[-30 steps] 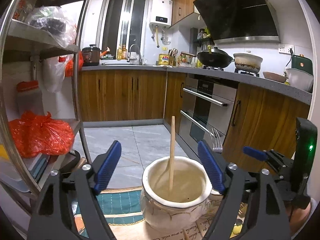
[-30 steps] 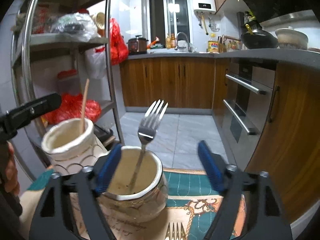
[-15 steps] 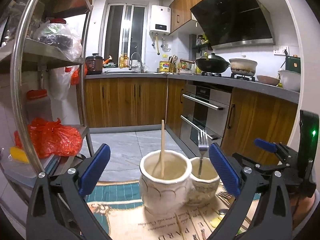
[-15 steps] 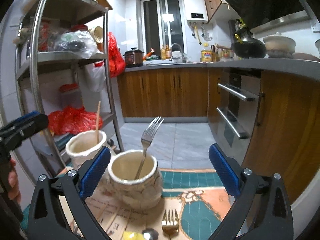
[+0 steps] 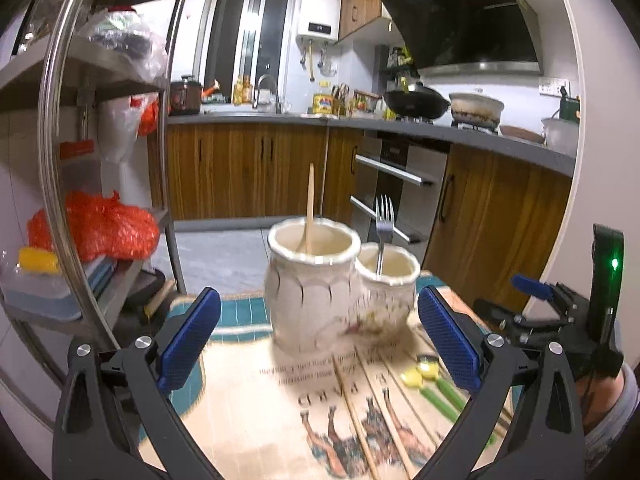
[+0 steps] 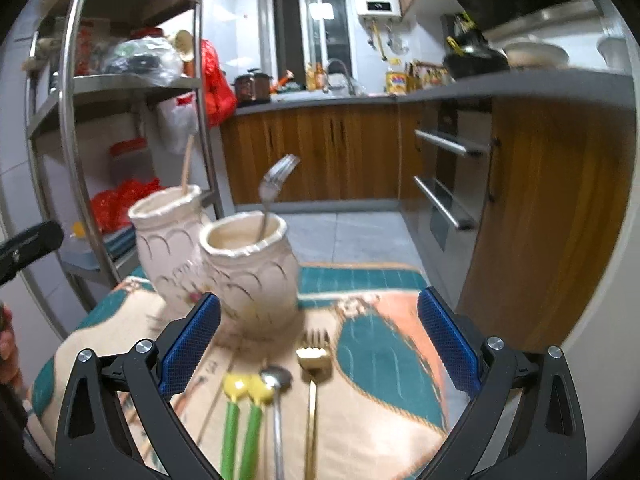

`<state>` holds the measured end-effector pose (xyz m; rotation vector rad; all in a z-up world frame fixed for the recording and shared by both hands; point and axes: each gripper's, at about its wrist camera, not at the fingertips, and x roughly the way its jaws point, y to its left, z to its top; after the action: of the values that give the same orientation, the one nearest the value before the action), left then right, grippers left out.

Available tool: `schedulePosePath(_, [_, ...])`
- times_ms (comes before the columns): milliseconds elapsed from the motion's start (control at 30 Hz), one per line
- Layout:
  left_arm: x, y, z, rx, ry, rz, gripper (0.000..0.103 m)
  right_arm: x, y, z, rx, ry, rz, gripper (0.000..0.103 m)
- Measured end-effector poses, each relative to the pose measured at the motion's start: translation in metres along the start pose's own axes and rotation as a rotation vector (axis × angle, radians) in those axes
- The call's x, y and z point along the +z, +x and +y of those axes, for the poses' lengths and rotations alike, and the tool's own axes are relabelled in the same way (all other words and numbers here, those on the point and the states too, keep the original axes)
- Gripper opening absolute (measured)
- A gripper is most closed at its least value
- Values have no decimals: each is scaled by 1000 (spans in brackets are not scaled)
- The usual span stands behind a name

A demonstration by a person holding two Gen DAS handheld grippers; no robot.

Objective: Organize utensils
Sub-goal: 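Move both open tools back over the remaining utensils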

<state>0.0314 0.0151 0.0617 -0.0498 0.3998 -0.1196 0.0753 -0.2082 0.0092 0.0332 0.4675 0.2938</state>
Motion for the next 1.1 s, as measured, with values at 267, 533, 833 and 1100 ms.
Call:
schedulePosePath(267, [-41, 17, -2, -37, 17, 173, 97, -20, -3, -25, -28, 82, 79, 98])
schedulePosePath(533, [-67, 37, -6, -38, 66, 330, 97, -39, -9, -22, -35, 44, 177, 98])
schedulePosePath(833, [-78, 50, -13, -51, 82, 439, 87, -41, 17, -9, -24, -11, 301, 81])
schedulePosePath(1100, [-86, 51, -20, -103, 80, 519, 60, -44, 37, 3, 44, -36, 389, 46])
